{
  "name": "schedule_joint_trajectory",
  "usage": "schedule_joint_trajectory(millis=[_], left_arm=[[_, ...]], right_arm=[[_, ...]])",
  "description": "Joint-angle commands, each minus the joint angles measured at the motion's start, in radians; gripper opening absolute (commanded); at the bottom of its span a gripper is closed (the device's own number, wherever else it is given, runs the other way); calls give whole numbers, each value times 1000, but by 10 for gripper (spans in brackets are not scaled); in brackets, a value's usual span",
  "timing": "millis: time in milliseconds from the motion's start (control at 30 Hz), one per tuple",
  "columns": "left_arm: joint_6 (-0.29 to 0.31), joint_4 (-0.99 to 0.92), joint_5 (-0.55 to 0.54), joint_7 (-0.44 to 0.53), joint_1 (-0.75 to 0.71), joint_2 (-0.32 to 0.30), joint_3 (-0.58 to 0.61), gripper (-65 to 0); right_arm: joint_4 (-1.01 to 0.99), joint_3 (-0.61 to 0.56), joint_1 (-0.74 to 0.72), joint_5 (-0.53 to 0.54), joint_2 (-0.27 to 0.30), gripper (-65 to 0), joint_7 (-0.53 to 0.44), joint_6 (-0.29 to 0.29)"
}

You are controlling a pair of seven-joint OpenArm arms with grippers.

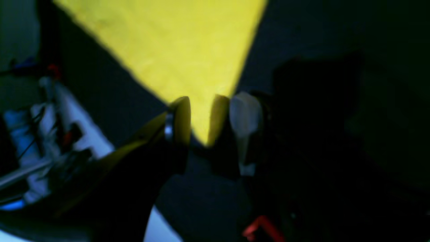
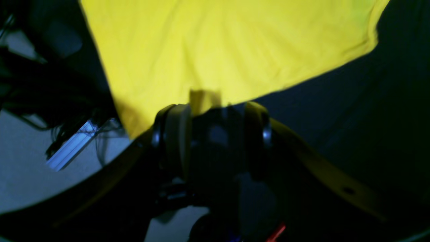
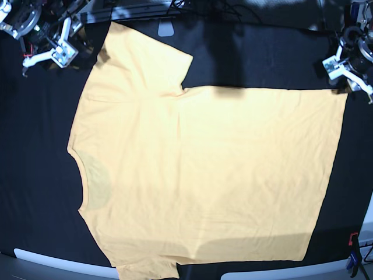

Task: Layout the t-shirt on the table in an organized manner, then fold the t-shirt properly
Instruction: 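Move left gripper to the yellow shirt's hem corner and grasp it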

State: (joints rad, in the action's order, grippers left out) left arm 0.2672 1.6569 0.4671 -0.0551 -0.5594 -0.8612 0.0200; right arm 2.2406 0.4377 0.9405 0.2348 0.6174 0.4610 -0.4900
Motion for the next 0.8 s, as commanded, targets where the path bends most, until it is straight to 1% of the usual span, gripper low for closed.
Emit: schedule_joint_trajectory(millis=[0, 200, 300, 400, 633, 767], left_arm=[[-20, 1, 4, 0, 14, -21, -11, -439], [-20, -79, 3, 14, 68, -21, -10, -439], [-20, -101, 4, 51, 69, -20, -10, -439], [-20, -109, 4, 60, 69, -18, -9, -439], [-19, -118, 4, 183, 81, -17, -9, -439], [-11, -175, 5, 239, 104, -18, -9, -439]], right_arm=[[16, 6, -5, 8, 11, -397, -16, 4], [16, 6, -13, 7, 11, -397, -8, 4], [16, 6, -13, 7, 11, -397, -7, 4], [16, 6, -13, 7, 11, -397, -7, 4], [16, 6, -13, 7, 11, -397, 2, 4], [16, 6, -13, 7, 11, -397, 14, 4]])
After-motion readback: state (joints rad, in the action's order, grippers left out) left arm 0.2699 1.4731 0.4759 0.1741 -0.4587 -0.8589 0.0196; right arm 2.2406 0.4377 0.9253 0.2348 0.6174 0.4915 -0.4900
